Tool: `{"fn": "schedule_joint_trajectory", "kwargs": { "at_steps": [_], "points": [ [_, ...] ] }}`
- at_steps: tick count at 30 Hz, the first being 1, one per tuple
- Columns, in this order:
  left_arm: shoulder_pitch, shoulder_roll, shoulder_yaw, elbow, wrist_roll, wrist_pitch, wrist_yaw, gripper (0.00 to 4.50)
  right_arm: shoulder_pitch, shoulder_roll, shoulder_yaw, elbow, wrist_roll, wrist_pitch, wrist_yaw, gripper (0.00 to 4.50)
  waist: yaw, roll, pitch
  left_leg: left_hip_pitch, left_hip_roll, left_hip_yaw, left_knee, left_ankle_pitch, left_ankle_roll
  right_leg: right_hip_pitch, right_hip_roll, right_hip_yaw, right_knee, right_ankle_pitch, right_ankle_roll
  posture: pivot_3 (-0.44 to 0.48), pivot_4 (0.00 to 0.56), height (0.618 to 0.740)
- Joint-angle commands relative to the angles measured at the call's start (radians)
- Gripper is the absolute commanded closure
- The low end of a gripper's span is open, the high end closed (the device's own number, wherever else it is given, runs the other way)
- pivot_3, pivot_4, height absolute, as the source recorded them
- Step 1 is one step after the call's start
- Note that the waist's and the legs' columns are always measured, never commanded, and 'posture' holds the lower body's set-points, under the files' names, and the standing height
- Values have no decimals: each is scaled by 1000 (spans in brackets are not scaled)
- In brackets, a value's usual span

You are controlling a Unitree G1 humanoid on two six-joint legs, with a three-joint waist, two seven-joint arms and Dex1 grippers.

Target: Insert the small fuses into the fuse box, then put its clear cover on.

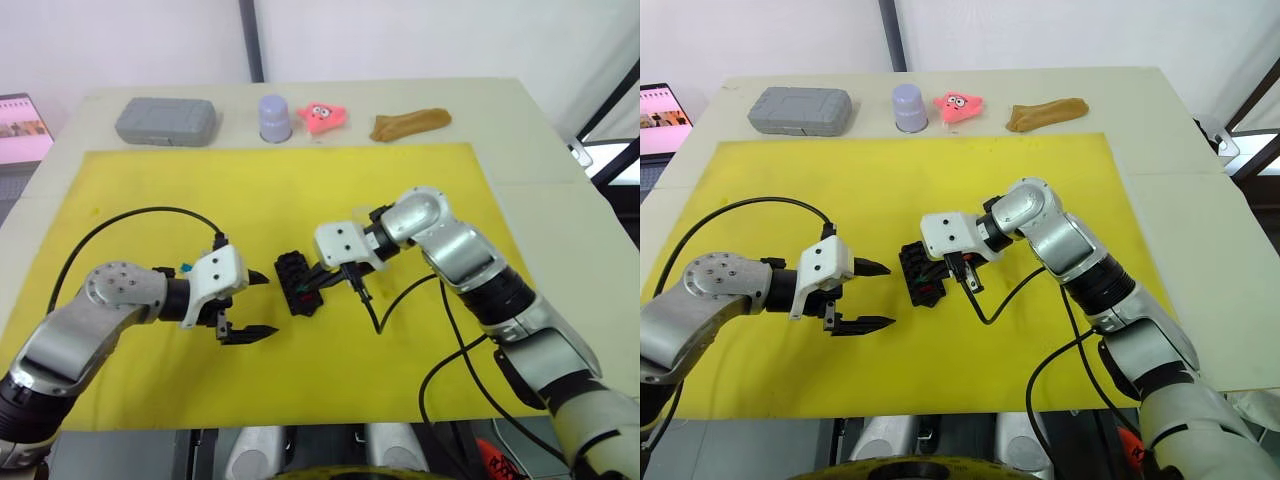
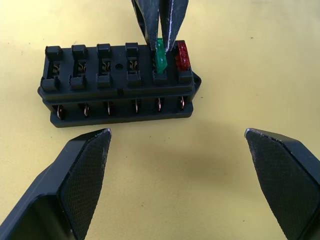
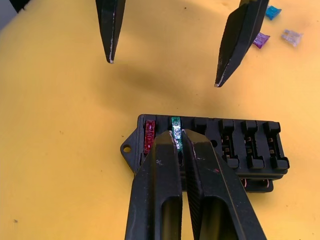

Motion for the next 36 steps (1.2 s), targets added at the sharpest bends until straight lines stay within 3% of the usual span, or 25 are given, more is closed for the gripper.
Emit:
{"fn": "schedule_joint_trajectory", "kwargs": {
  "at_steps": [1, 19, 22, 25, 36],
  "points": [
    [-3, -2, 18, -25, -2, -19, 1, 0, -18, 9, 10, 11, -19, -14, 1, 4481, 0, 0, 0, 0, 0, 0, 0, 0, 0, 0, 0, 0, 0, 0, 0, 0, 150, 731],
    [-8, -4, 14, -21, 2, -23, -1, 0, -22, 18, 5, 2, 5, 34, 17, 4481, 0, 0, 0, 0, 0, 0, 0, 0, 0, 0, 0, 0, 0, 0, 0, 0, 150, 731],
    [-9, -5, 13, -20, 3, -24, -1, 0, -20, 17, 3, -3, 7, 38, 15, 3372, 0, 0, 0, 0, 0, 0, 0, 0, 0, 0, 0, 0, 0, 0, 0, 0, 150, 731],
    [-8, -5, 13, -20, 3, -25, -1, 0, -27, 21, -11, -11, 21, 54, 12, 1963, 0, 0, 0, 0, 0, 0, 0, 0, 0, 0, 0, 0, 0, 0, 0, 0, 150, 731],
    [-8, -6, 14, -18, 1, -28, 2, 0, -70, 46, -80, -47, 112, 179, -1, 1963, 0, 0, 0, 0, 0, 0, 0, 0, 0, 0, 0, 0, 0, 0, 0, 0, 150, 731]
  ]
}}
